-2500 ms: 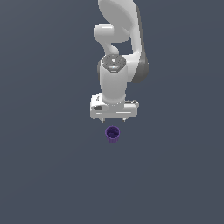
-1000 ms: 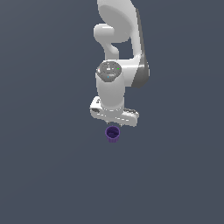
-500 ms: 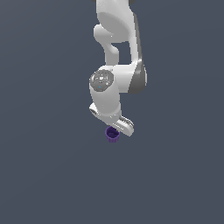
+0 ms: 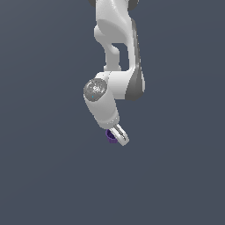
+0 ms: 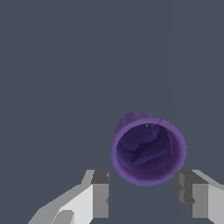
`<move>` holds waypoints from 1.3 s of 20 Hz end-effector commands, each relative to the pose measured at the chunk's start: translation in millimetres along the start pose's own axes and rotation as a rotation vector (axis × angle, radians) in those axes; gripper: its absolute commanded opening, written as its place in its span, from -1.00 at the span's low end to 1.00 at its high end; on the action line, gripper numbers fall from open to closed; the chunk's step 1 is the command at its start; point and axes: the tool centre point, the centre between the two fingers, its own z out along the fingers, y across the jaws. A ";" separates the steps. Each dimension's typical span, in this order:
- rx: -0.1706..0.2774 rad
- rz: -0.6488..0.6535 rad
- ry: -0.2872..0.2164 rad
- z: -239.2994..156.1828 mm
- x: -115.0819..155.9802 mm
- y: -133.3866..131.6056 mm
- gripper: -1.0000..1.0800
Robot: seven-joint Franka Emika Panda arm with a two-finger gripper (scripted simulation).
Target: Pick up the object and move it to a goal position.
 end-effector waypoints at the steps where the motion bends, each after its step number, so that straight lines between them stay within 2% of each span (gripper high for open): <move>1: 0.005 0.083 -0.015 3.0 2.6 -1.9 0.23; 14: 0.015 0.461 -0.090 17.2 14.0 -11.0 0.23; 20: 0.015 0.557 -0.110 20.9 16.7 -13.5 0.23; 26: 0.014 0.595 -0.118 22.3 17.7 -14.6 0.23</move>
